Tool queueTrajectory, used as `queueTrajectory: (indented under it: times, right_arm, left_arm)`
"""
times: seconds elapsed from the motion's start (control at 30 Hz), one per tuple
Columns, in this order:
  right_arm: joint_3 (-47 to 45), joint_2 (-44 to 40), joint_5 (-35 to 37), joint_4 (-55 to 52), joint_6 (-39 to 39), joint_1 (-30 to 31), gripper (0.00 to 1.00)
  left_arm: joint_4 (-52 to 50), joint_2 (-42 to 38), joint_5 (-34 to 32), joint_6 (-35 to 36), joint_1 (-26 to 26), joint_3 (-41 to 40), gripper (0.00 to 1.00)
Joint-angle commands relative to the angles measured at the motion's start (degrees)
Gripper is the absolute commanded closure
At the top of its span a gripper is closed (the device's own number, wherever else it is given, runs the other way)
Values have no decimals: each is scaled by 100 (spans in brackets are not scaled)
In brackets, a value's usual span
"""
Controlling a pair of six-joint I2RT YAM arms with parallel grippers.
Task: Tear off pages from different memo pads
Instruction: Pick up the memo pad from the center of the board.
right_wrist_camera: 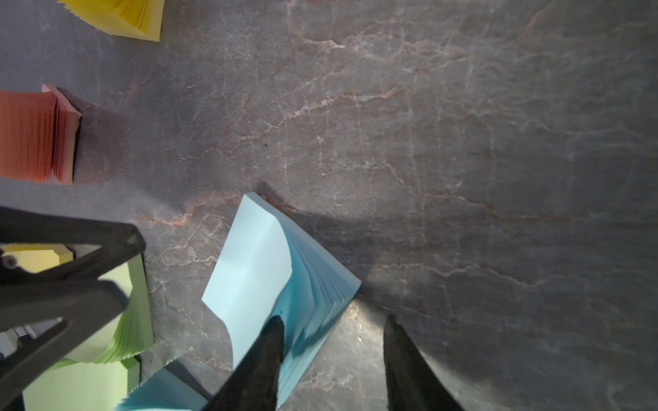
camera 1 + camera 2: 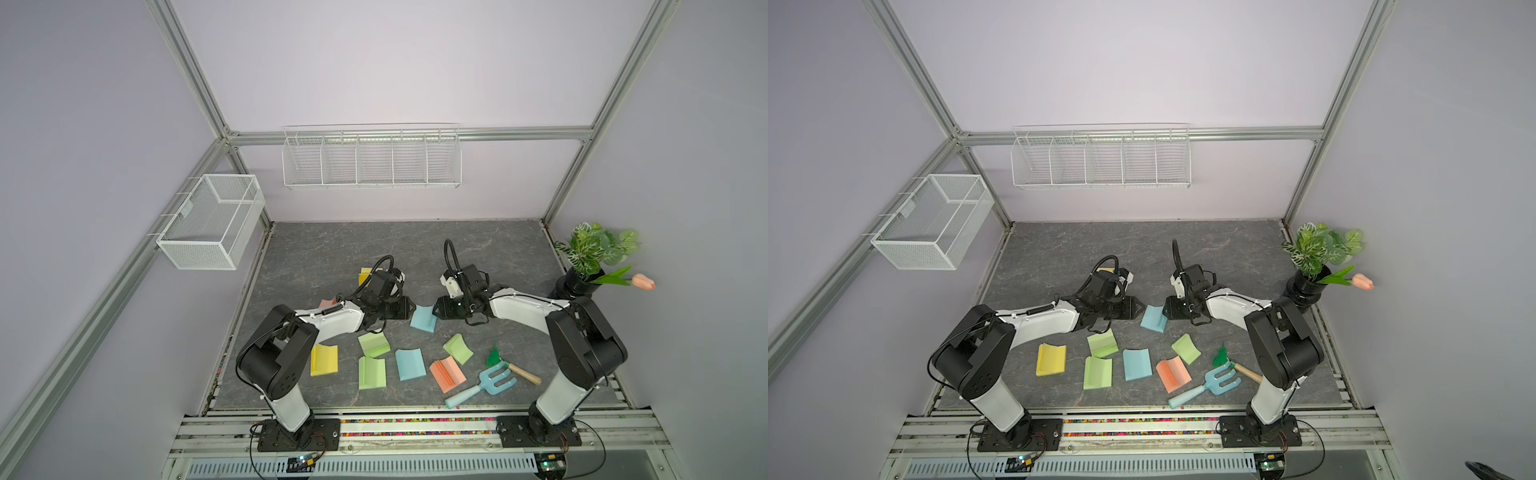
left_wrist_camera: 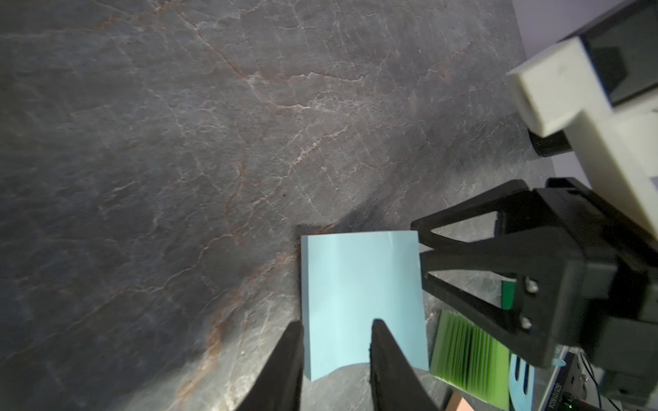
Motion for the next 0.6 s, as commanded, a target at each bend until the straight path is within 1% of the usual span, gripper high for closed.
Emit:
queueTrajectory:
  times: [0.0,0.07,0.13,0.23,0.4,0.57]
  right_arm:
    - [117,112,75,-104,-69,49,53]
    - [127,130,62,-104,-73,51,52]
    - [127,124,30,-86,-65,54,52]
    - [109,115,-70,-31,-38,51,52]
    - [65,138,-399,146,40,54,52]
    - [56,157,-540,199,68,50,52]
  left_arm:
    - [95,-6,116,249,-178,-1,66]
    - [-30,33,60,372,-317,101,66]
    - [-243,75,-145,502,-476,243,65]
    - [-352,82,-326,559,-617,312,61]
    - [-280,111,-350,465,-642,290,55]
    - [-370,226,-352,473,-693,387,53]
